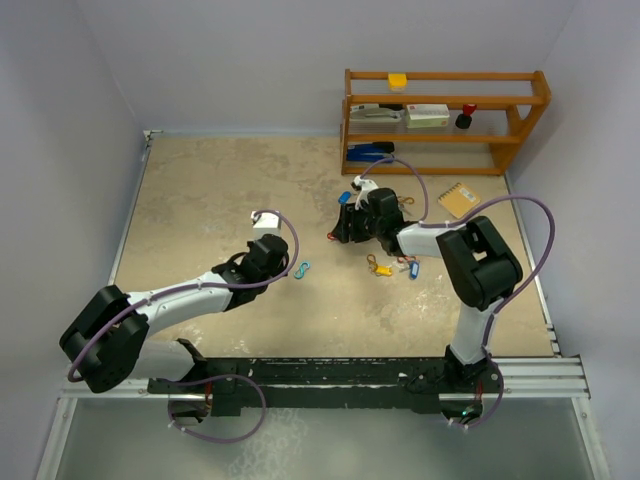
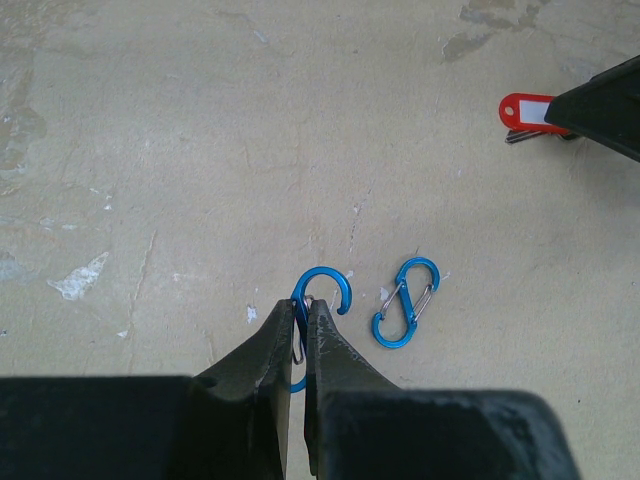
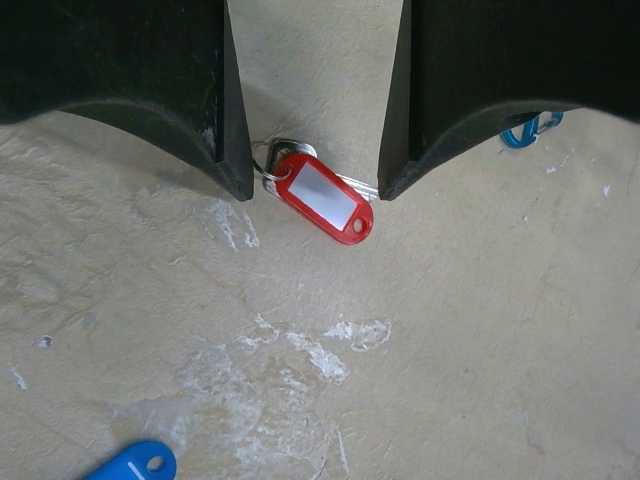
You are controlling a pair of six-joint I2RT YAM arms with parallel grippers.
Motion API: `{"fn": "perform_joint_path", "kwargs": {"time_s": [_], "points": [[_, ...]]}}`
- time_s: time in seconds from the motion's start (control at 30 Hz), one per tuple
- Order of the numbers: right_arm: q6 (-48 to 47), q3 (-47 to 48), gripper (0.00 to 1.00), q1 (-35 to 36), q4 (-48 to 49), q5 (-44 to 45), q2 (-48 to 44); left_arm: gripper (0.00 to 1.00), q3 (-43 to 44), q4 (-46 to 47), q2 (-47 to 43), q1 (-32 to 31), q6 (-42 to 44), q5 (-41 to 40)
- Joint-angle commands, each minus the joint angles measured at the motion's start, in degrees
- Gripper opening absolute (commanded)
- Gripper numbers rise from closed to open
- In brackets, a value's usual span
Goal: Put the keys on the keyring
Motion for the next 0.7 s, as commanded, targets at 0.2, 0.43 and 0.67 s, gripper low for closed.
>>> {"fn": "perform_joint_path", "kwargs": {"time_s": [0.2, 0.43, 0.67], "points": [[-1.24, -3.94, 0.54, -0.04, -3.35, -0.91, -3.64, 0.00, 0.00, 1.88, -0.81, -0.16, 0.02, -1.15], [-1.43, -5.21, 0.51, -0.04, -3.24, -1.34, -4.72, 0.00, -0.04, 1.90, -0.80, -0.15, -0.11, -1.15], [-0.15, -4.92, 0.47, -0.04, -3.35, 1.49, -4.46, 0.00, -0.05, 1.70, -0.98, -0.16, -0.10, -1.22]]}}
